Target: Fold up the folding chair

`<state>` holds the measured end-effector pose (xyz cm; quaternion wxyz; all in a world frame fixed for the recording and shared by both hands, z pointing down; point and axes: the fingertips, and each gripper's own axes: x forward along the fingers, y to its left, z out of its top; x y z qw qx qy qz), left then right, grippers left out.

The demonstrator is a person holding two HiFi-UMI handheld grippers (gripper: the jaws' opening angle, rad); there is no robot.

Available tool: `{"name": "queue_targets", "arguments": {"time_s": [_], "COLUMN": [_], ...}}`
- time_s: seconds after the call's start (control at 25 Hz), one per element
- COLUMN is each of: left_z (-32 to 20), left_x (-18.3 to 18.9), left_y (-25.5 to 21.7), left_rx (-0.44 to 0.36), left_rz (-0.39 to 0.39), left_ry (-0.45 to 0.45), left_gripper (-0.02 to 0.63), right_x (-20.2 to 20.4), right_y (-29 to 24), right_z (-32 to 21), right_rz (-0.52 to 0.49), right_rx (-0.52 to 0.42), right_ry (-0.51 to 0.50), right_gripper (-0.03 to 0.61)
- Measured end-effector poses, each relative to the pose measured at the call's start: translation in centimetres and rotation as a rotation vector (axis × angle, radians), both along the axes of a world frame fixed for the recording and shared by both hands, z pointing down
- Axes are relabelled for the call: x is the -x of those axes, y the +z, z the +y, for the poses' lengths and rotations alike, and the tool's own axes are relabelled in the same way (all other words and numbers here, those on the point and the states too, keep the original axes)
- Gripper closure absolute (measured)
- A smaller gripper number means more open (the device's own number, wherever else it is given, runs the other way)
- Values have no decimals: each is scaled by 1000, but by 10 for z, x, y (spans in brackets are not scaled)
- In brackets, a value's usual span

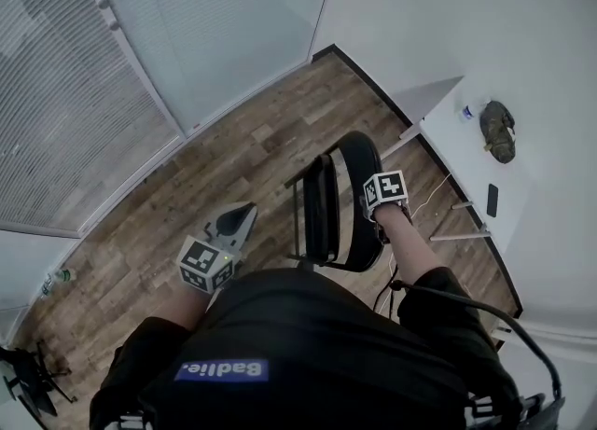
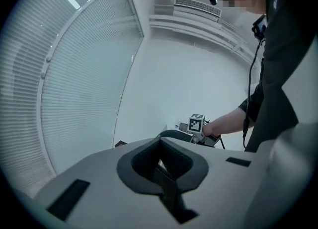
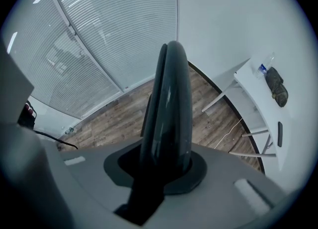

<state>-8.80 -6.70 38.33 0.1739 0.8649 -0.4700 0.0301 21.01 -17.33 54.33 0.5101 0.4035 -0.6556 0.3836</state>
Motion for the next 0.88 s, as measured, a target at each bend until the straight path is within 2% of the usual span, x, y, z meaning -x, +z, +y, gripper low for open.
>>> {"name": "queue_targets", "arguments": {"time_s": [0.12, 0.88], "left_z": [3, 10], "left_x": [1, -12], "left_y": [0, 18], "left_rx": [-17, 48], "left_rz": [-18, 12], "left_ry": [5, 30], "left_gripper": [609, 609], "right_x": [0, -4], "right_y": [0, 3], "right_z": [0, 1], "right_rz": [3, 13], "right_rx": [0, 1], "right_ry": [-1, 1], "right_gripper": [505, 509]}}
